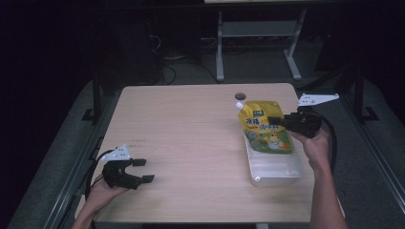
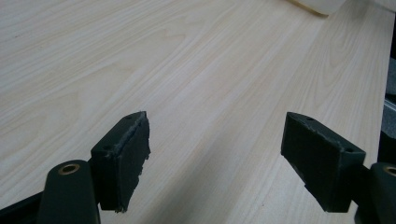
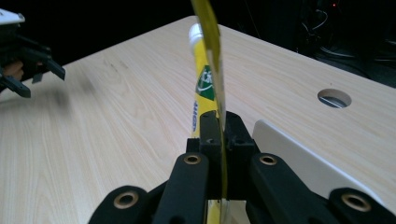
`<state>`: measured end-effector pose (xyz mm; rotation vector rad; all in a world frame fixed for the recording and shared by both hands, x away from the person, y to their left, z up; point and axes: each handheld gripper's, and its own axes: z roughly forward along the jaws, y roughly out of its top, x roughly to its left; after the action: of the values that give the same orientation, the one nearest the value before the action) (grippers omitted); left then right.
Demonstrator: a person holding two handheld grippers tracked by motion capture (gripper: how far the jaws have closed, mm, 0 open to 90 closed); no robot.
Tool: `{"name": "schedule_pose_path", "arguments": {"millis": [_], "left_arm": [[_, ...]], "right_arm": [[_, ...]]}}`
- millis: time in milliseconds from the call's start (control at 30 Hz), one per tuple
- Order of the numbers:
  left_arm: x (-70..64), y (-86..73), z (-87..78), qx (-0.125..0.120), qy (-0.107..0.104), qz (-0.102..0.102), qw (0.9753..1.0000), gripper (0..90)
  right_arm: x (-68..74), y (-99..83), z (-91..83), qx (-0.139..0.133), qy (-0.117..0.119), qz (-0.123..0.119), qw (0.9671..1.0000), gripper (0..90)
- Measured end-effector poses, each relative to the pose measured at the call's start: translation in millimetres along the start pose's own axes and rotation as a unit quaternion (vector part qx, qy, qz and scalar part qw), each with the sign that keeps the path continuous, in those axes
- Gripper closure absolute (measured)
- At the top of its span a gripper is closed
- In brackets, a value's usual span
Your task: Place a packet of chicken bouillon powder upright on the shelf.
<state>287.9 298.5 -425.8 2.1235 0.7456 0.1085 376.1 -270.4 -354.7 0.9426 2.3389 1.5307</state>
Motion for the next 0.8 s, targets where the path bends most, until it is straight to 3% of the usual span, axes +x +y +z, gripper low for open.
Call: {"name": "schedule_pose_path", "arguments": {"millis": [100, 133, 333, 667, 800], "left_arm": [[-0.5, 0.3, -0.2, 0.001, 0.000, 0.001, 1.0000, 22.9], [-0.6, 0.6, -0.4, 0.000, 0.001, 0.002, 1.0000, 22.9], [-0.3, 1.0, 0.1, 0.000, 0.000, 0.000, 1.0000, 22.9], [0.9, 0.8, -1.2, -0.004, -0.001, -0.001, 1.0000, 22.9], [0.3, 0.8, -1.3, -0.003, -0.001, -0.001, 1.0000, 22.9]], "right_arm": [[-3.2, -6.2, -2.2, -0.014, 0.001, 0.006, 0.9999, 87.4], [-4.2, -8.2, -5.1, -0.014, -0.006, 0.010, 0.9998, 82.5], [-2.6, -7.8, -20.8, 0.001, -0.019, 0.009, 0.9998, 84.7], [1.1, -10.3, -24.5, 0.026, -0.018, 0.003, 0.9995, 88.3], [-0.8, -14.5, -26.3, 0.027, -0.014, 0.015, 0.9994, 88.4]]}}
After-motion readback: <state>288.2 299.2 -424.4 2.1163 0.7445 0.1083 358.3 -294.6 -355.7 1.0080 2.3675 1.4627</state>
